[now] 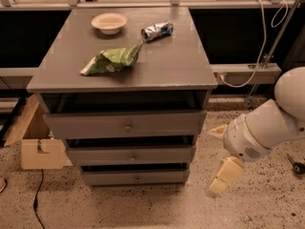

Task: Open bottom drawer

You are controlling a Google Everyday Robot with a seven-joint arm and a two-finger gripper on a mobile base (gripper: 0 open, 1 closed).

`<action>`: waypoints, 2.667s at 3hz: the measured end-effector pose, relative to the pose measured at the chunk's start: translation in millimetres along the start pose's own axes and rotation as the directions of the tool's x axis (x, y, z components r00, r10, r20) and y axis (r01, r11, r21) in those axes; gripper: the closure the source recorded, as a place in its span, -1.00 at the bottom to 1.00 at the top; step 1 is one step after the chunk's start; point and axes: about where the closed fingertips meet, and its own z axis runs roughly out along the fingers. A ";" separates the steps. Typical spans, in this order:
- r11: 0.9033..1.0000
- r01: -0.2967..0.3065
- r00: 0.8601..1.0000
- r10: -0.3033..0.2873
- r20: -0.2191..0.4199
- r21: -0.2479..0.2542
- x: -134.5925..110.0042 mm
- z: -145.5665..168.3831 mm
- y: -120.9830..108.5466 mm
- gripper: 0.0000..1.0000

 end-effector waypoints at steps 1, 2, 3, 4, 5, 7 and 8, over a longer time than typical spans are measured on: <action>1.000 0.007 0.998 -0.005 0.068 -0.022 21.0 33.7 -10.8 -1.00; 0.997 0.061 0.987 -0.054 0.150 -0.047 53.8 111.4 -30.2 -1.00; 0.992 0.100 0.975 -0.084 0.204 -0.073 79.2 189.9 -48.5 -1.00; 0.986 0.090 0.966 -0.051 0.255 -0.143 104.9 290.5 -68.6 -1.00; 0.966 0.050 0.963 0.021 0.269 -0.252 116.5 370.5 -68.7 -1.00; 0.967 0.084 0.968 -0.022 0.249 -0.241 134.6 403.2 -90.2 -1.00; 0.967 0.152 0.970 -0.105 0.221 -0.205 168.3 461.6 -126.8 -1.00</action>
Offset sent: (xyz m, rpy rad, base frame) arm 0.0459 0.0131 -0.2678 0.2993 -0.0183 0.1042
